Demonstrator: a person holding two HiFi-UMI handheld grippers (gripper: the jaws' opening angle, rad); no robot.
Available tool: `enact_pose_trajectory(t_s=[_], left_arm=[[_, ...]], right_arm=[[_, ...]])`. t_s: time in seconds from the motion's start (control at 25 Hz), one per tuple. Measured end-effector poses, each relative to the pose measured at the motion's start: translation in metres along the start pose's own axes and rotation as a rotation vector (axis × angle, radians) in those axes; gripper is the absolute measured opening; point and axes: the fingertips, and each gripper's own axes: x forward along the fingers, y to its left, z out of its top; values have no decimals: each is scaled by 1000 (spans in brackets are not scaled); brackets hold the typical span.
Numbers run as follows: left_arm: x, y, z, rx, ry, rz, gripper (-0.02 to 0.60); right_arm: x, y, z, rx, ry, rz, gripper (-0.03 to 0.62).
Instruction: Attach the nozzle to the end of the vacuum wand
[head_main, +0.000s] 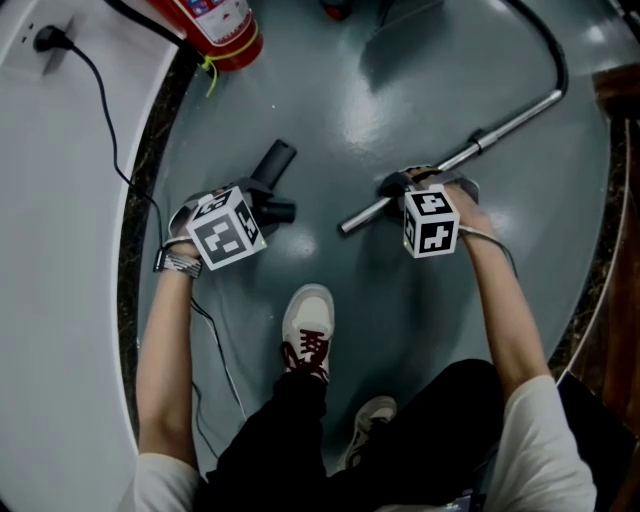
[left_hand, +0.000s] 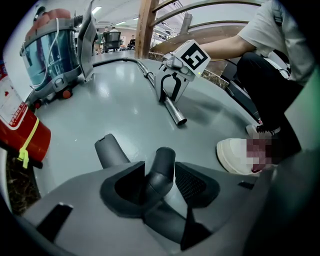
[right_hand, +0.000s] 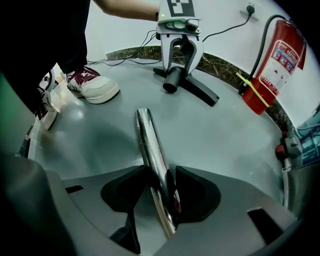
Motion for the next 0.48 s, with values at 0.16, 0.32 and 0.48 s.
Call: enact_pose_trajectory(t_s=[0.16,0.32,0.48], left_arm=[[2,0,1,30,-23,-10,189],[0,0,0,50,-31,-19,189],[1,-5,-3,94,-1,-43,199]], right_arm=[[1,-4,14,-10,-31,-3,195],[3,-8,26,-31,-37,12,187],[-4,-16,30,-19,-55,-1,186]])
